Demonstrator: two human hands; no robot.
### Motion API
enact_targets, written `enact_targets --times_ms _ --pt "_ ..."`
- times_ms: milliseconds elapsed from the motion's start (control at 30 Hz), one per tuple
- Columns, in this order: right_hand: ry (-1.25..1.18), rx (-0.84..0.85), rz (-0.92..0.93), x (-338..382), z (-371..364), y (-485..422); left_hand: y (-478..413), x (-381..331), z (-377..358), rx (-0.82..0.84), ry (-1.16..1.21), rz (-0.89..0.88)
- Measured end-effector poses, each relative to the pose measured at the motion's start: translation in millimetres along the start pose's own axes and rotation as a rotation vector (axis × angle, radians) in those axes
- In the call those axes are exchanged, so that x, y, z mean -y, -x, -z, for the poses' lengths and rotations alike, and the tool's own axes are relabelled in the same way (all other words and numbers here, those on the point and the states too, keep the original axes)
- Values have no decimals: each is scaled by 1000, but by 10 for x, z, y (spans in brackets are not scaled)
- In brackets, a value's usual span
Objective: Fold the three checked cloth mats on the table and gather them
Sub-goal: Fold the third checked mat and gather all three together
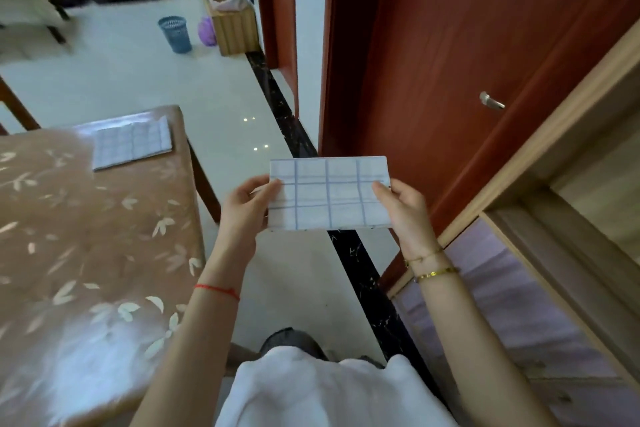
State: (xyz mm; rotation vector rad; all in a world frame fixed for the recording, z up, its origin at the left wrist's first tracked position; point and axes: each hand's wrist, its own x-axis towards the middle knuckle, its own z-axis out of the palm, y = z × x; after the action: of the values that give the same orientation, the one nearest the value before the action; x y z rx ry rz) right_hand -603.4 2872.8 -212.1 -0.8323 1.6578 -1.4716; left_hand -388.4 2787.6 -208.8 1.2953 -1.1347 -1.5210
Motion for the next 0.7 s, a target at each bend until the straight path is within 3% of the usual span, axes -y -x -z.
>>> enact_targets --times_ms 300,700 --pt "-6 201 -38 -58 -234 -907 -497 -99 -93 -160 97 13" --pt "35 284 -5 -68 -994 -2589 -1917 -412 -53 -273 157 -2"
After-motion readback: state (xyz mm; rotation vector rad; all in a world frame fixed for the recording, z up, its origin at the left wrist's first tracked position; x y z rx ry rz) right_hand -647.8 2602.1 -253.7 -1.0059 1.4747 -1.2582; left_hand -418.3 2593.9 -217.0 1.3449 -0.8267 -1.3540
